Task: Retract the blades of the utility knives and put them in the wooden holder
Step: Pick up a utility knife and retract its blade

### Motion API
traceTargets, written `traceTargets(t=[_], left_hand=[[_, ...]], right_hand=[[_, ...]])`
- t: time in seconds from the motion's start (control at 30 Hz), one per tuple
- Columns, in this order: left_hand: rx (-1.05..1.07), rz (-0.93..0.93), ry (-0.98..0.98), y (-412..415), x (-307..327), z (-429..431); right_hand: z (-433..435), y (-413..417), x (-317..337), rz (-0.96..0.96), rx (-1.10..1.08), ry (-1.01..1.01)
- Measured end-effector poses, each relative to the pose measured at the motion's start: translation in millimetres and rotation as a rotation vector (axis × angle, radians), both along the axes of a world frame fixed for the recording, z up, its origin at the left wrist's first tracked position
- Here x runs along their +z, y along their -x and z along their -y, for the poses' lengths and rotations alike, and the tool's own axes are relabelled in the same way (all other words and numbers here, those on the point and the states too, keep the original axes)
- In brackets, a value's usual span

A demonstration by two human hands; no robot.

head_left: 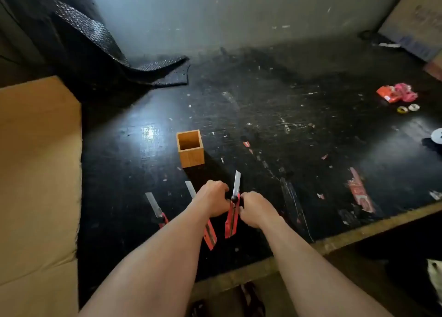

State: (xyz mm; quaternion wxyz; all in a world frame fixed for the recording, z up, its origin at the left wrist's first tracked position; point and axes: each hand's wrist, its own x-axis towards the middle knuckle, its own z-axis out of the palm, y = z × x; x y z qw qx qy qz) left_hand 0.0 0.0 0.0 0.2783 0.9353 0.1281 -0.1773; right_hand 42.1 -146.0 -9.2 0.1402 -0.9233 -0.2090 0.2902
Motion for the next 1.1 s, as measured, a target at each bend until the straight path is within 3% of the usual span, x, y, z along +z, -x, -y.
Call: traceTargets(t=[0.27,0.43,0.57,0.77,0.9,1.1], left_hand=[[0.134,-0.103,0.076,-14,-29,11],[0.284,-0.054,0.180,-16,-39,14],[0.356,0.006,0.269,-17,-32,11],[0.442,0.196,0.426,-21,15,-10],[0.522,0.274,0.635,-20,61,-34],[0.490,0.379,0.815,3,137,-71]], right_hand=[[-1,6,-37,0.006,-0.166,-0.104],[-1,11,-39,-0.140,-0.443,-0.314],[0,5,-24,-0.157,-0.526,-0.418],[-12,-13,26,-0.125,-0.508,-0.603],[-30,-27,70,-0.122,-0.434,-0.738],[-63,-23,146,-0.110,-0.296,-0.893]])
